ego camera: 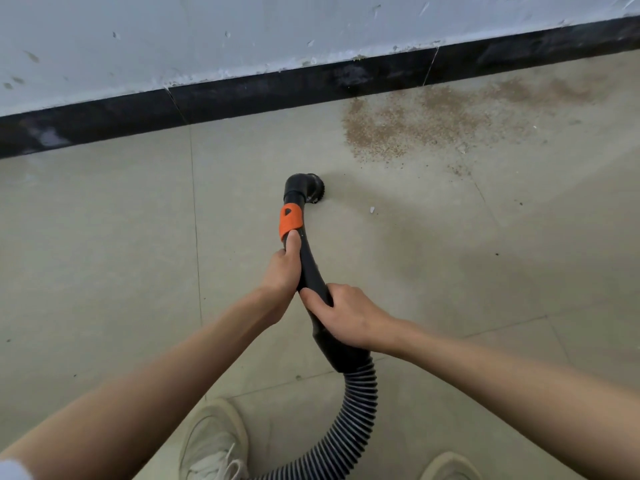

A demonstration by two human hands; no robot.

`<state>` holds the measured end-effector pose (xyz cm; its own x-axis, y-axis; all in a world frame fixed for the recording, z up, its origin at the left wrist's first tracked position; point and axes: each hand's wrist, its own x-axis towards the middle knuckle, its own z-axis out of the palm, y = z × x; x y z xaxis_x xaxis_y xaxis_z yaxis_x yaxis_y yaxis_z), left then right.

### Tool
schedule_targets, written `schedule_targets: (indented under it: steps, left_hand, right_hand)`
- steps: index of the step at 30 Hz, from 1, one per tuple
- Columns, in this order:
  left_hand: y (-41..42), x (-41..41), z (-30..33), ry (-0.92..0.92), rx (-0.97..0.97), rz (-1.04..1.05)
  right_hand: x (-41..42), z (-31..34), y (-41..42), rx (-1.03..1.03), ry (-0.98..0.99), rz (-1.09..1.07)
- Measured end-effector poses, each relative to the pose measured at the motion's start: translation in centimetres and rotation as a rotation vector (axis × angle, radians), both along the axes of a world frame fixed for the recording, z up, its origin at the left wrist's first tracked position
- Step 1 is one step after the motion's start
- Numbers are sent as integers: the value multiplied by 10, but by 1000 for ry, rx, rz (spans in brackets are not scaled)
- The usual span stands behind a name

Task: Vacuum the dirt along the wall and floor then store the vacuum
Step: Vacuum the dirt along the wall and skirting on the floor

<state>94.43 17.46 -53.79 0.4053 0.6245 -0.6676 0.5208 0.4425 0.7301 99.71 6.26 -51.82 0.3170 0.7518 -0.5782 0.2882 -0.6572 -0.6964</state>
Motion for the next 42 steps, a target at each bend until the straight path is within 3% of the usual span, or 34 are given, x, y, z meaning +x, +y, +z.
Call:
schedule_targets:
  steps: [14, 28, 42]
  left_hand:
    - [-37, 35, 8, 27, -26, -232]
    - [-22, -31, 5, 64, -27, 123]
    - [-35, -7, 14, -61, -146, -36]
  right_hand:
    - [7, 3, -40, -23, -45, -229]
    - [-19, 13, -17, -36, 124, 67]
    - [-15, 23, -37, -69, 24, -64]
